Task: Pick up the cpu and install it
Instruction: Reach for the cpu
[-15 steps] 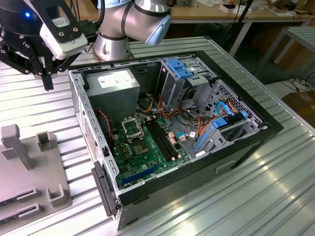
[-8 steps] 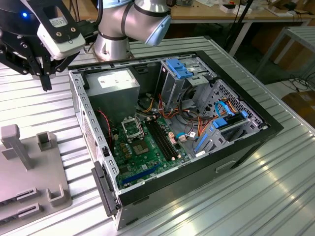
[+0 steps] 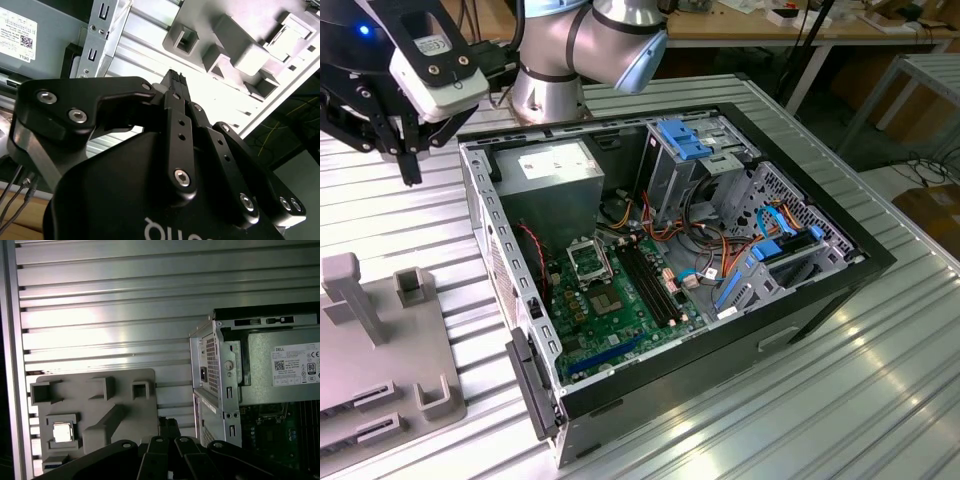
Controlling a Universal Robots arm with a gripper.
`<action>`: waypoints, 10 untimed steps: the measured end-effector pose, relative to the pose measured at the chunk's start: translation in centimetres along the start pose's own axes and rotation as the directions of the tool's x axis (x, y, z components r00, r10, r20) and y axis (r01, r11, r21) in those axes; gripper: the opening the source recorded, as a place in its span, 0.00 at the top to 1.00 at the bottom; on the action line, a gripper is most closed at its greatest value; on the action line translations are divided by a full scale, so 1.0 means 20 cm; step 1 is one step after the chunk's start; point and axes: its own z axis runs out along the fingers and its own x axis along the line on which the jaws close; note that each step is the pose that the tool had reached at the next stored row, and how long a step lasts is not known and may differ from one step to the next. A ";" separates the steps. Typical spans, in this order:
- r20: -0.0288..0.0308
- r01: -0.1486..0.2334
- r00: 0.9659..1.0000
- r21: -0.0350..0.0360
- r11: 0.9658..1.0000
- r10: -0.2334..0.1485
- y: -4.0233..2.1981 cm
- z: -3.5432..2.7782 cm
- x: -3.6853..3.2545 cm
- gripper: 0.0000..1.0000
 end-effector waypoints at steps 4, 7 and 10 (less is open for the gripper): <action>0.000 0.000 1.000 0.000 1.000 0.000 -0.001 0.000 0.009 0.89; 0.000 0.000 1.000 0.000 1.000 0.000 -0.001 0.000 0.015 0.89; 0.000 0.000 1.000 0.000 1.000 0.000 -0.002 0.000 0.022 0.89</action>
